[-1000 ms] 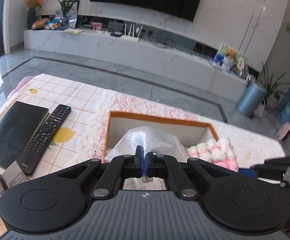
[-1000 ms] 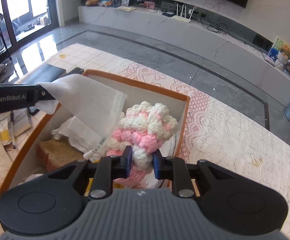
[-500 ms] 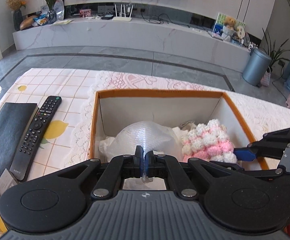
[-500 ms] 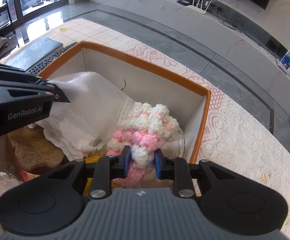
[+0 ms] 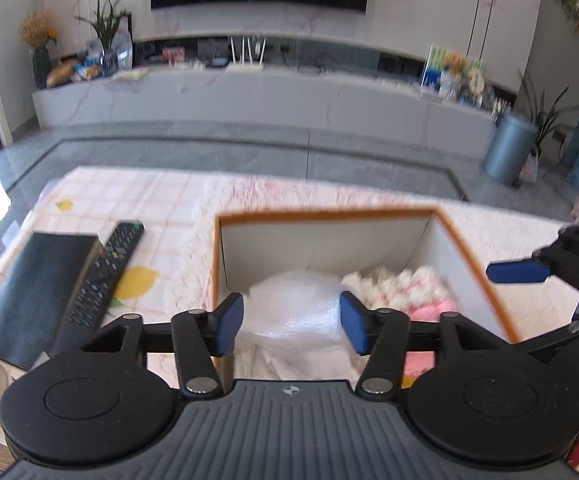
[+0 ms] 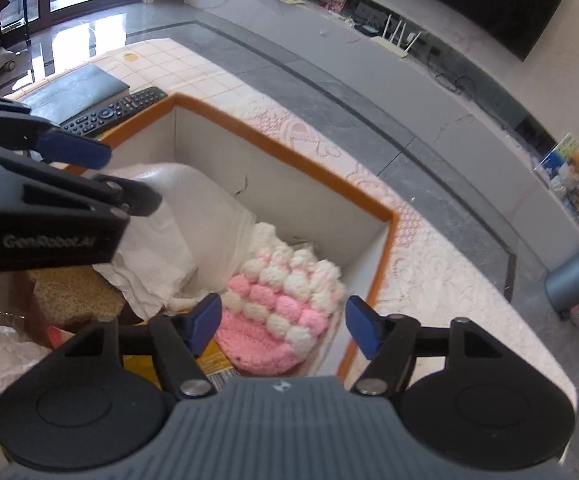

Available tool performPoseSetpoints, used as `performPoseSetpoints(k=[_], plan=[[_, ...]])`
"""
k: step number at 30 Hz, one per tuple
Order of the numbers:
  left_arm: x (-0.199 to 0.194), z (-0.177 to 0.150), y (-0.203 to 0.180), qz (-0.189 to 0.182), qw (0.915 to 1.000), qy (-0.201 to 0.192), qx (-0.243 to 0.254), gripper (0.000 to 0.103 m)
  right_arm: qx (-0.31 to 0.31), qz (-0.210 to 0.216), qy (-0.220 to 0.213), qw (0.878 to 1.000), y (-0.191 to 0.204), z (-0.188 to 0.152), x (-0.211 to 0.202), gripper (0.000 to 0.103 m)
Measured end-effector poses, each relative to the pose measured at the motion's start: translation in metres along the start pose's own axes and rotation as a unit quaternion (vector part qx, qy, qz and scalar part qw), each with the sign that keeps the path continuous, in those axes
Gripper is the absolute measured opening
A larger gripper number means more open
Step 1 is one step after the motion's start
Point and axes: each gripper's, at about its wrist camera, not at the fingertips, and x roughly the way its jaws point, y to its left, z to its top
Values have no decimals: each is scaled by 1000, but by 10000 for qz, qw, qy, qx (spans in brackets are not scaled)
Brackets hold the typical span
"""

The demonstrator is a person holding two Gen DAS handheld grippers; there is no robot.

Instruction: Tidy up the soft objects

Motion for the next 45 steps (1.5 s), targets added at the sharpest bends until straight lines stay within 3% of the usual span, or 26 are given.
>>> performPoseSetpoints(k=[3,7,12,21,26,28,33,36,42,45], plan=[[-31,7,-1,18,9994,-352,41,78,231,8,-97,9997,-7,0,-28,70],[-77,12,-3,-94,9965,-830,-9,84,740,80,-398,9964,-16,-9,-77,82],[-137,-1,-14,-158,9847,-1729,-155,87,1272,47,-974,9871,-16,-31,-149,86],[-203,-58,-54,238,9687,-2447,338,95,2371,-541,-1947,9502,5,-121,-255,88],[-209,-96,-82,448,9654,-2498,593,95,2930,-1019,-2226,9242,30,-175,-278,90],[-204,-109,-90,411,9679,-2403,606,95,3054,-1203,-2249,9174,40,-189,-280,94],[-186,-134,-92,19,9869,-1580,313,95,3182,-1623,-2116,9097,59,-217,-274,96],[-176,-146,-90,169,9925,-1193,186,95,3373,-1783,-2044,9015,64,-231,-270,98],[-169,-153,-91,308,9937,-1041,267,95,3353,-2132,-2051,8944,77,-253,-261,99],[-172,-174,-97,367,9927,-1056,446,95,3374,-2167,-1967,8947,76,-261,-254,99]])
